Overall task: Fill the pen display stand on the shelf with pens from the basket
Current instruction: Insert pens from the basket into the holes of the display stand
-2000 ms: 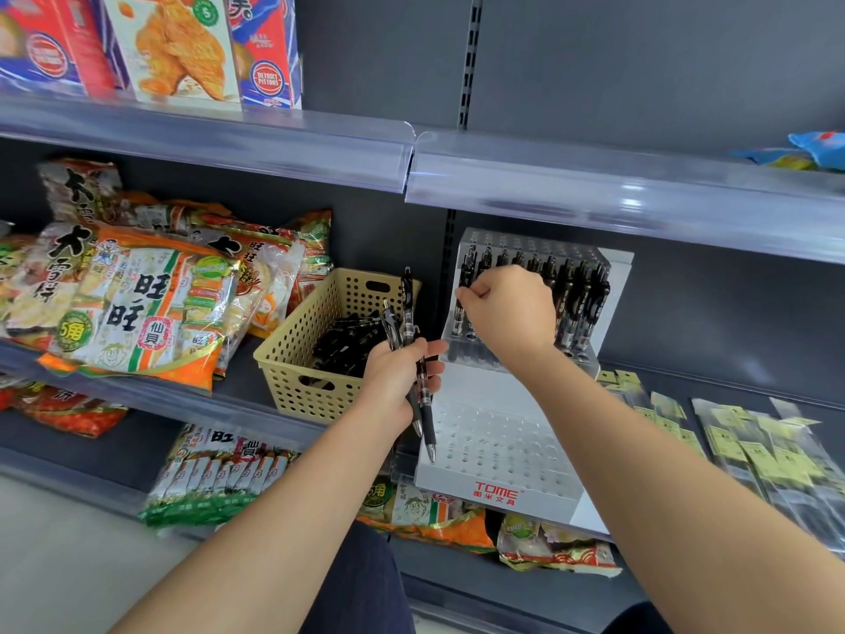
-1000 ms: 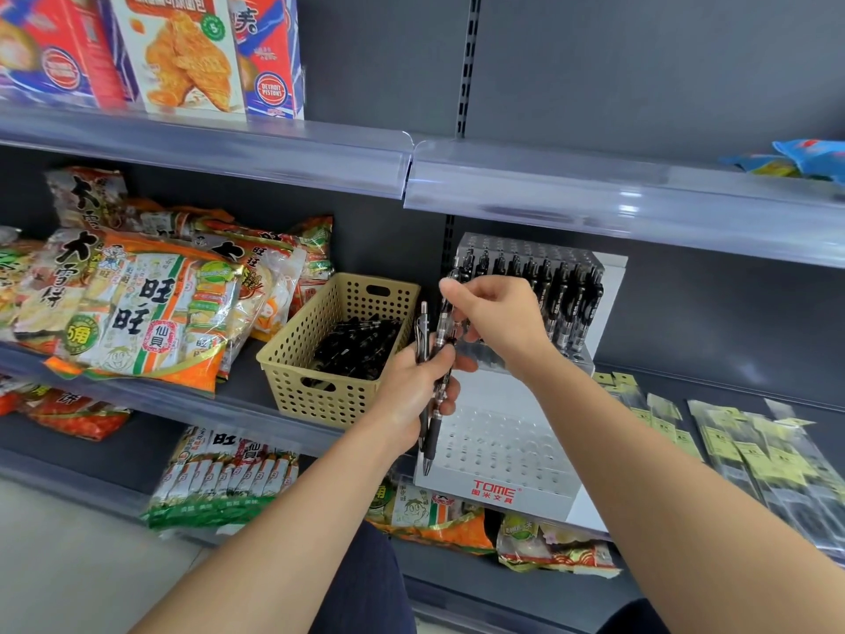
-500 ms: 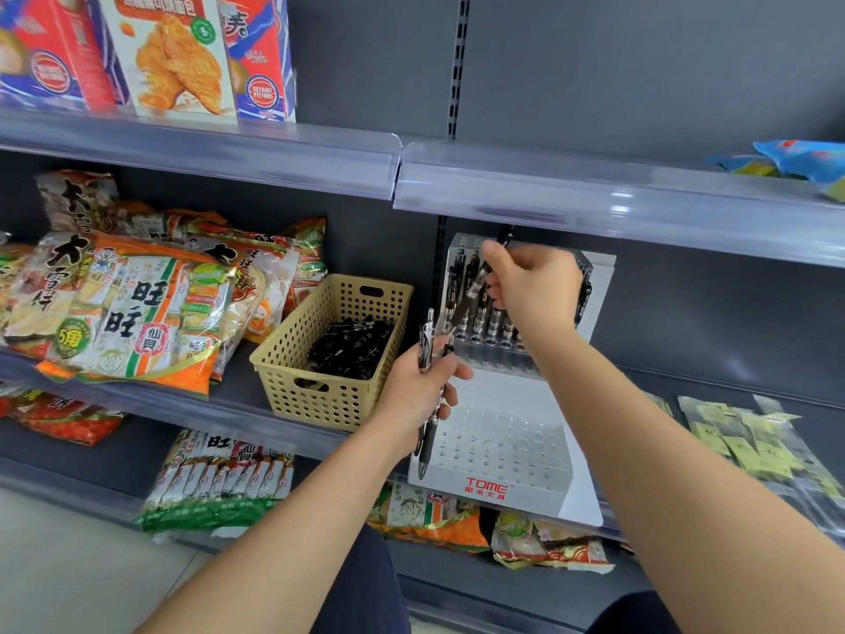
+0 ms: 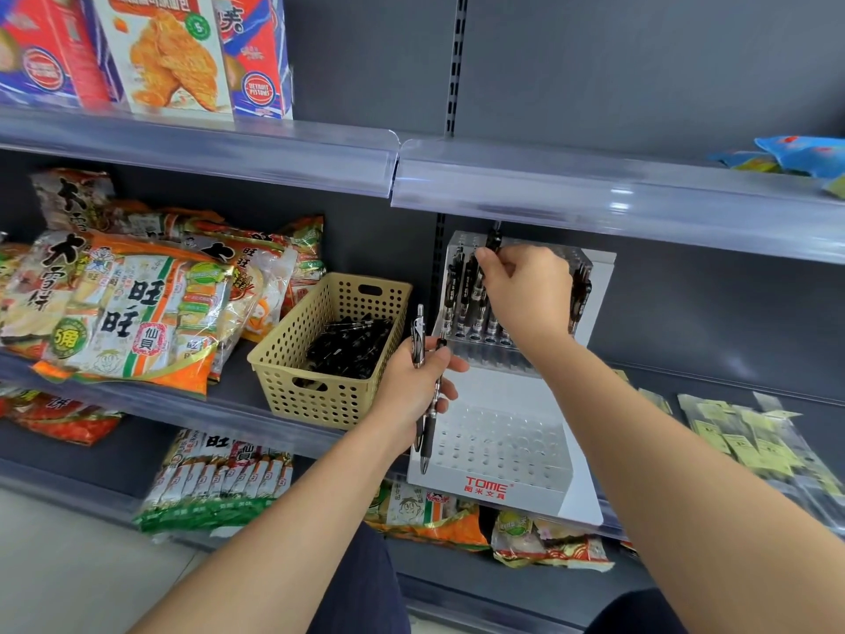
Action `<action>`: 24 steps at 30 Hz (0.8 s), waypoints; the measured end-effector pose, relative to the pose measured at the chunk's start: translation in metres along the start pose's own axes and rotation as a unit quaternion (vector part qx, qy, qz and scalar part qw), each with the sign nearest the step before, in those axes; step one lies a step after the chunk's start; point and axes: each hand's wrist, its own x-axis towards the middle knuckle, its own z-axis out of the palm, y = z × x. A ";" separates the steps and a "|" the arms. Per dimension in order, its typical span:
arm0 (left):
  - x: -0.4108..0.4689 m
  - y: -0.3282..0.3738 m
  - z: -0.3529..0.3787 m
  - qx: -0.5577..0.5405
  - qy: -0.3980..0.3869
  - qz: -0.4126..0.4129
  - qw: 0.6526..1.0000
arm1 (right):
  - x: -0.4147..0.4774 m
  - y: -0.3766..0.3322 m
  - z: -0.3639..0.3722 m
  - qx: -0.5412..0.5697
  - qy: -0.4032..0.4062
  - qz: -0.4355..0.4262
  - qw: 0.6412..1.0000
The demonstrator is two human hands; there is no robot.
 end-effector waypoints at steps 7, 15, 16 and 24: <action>0.004 0.003 -0.004 -0.013 0.045 0.002 0.999 | 0.000 0.001 0.008 -0.053 -0.042 -0.003 0.998; 0.007 0.007 -0.007 -0.034 0.080 0.009 0.996 | -0.002 0.002 0.015 -0.174 -0.120 -0.001 0.977; 0.007 0.007 -0.007 -0.033 0.082 0.011 0.996 | -0.002 0.002 0.016 -0.180 -0.124 -0.002 0.976; 0.008 0.010 -0.003 -0.024 0.075 0.021 0.997 | -0.002 0.005 0.018 -0.185 -0.148 -0.017 0.972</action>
